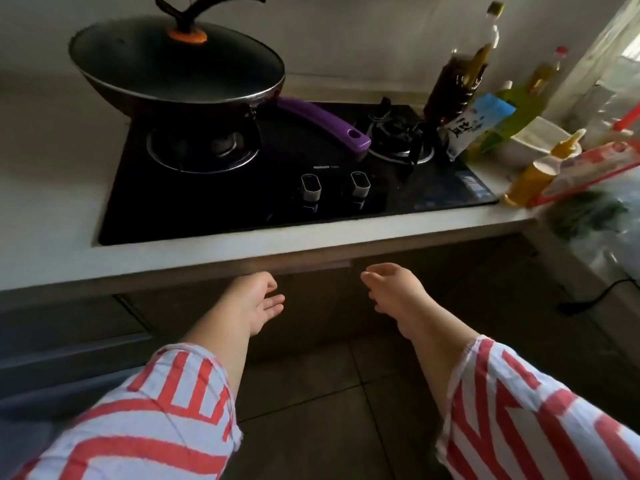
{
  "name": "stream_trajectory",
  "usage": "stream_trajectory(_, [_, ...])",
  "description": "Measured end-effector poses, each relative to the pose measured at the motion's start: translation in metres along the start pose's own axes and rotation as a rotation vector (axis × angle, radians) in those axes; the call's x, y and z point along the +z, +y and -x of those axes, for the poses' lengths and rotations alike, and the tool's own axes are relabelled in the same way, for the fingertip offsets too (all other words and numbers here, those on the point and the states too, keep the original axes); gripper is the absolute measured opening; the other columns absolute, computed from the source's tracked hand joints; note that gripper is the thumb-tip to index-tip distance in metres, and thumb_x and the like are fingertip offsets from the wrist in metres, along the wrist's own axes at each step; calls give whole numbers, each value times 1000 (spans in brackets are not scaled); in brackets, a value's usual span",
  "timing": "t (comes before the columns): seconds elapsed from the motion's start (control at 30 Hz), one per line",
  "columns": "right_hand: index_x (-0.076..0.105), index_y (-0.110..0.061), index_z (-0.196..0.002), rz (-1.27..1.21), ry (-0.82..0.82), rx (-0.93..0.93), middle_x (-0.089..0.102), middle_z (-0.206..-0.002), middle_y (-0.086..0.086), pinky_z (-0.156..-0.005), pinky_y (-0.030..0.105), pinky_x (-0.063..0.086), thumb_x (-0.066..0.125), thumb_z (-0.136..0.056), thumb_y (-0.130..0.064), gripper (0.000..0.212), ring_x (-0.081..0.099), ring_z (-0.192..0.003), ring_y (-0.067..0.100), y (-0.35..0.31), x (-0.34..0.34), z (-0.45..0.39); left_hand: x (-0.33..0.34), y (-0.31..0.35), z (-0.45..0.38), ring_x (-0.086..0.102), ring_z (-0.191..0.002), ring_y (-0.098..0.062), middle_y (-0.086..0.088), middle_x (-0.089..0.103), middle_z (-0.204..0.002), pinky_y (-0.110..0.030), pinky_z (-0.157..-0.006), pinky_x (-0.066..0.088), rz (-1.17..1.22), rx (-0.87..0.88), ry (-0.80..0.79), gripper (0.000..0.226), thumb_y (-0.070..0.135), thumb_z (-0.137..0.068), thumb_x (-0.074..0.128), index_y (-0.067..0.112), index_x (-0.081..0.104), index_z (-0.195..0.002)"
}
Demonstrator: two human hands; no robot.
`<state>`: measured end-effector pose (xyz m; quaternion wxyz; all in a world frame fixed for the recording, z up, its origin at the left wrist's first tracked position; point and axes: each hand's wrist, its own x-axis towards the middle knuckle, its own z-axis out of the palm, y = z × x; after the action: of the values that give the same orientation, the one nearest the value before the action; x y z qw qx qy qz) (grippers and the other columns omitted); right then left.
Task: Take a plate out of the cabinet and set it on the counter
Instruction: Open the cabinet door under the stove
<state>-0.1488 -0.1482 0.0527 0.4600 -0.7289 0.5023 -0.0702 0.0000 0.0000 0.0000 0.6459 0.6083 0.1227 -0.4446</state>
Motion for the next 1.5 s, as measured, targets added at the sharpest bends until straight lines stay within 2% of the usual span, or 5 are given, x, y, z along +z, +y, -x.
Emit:
stream_trajectory(0.4, [57,-23,-119,-83,8,80,63,-107,-2,-85,37,56,58,-87,-29,33,61,-96,16,33,6,-22,16,-6,-39,54,-107,-28,-14,54,-114,-43,-103,38,436,37,-8,40,-7,-81,38,7,48,-117])
stream_trajectory(0.83, [56,-24,-124,162,-223,-64,62,-117,2,-55,17,39,56,-89,-30,36,52,-78,9,43,14,11,-10,-68,9,65,-82,-25,-13,61,-93,-35,-60,55,187,-5,196,18,16,-81,67,15,52,-90])
stream_trajectory(1.0, [57,-23,-125,369,-511,-216,60,-126,6,-83,28,51,53,-91,-27,34,58,-98,18,51,50,42,-42,-90,43,69,-71,-23,-12,65,-88,-28,-43,54,-62,62,320,28,15,-81,68,12,52,-103])
stream_trajectory(1.13, [58,-21,-125,481,-697,-303,59,-130,3,-98,30,44,54,-90,-26,35,56,-116,21,53,85,82,-70,-98,72,66,-70,-24,-12,63,-88,-25,-39,53,-212,22,366,28,16,-82,66,9,52,-105])
stream_trajectory(1.5, [64,-26,-114,403,-916,-244,66,-101,0,-81,31,50,59,-84,-32,31,63,-96,17,45,197,174,-176,-91,137,58,-78,-20,-1,53,-89,-30,-52,50,-578,-3,336,51,20,-86,61,16,40,-132])
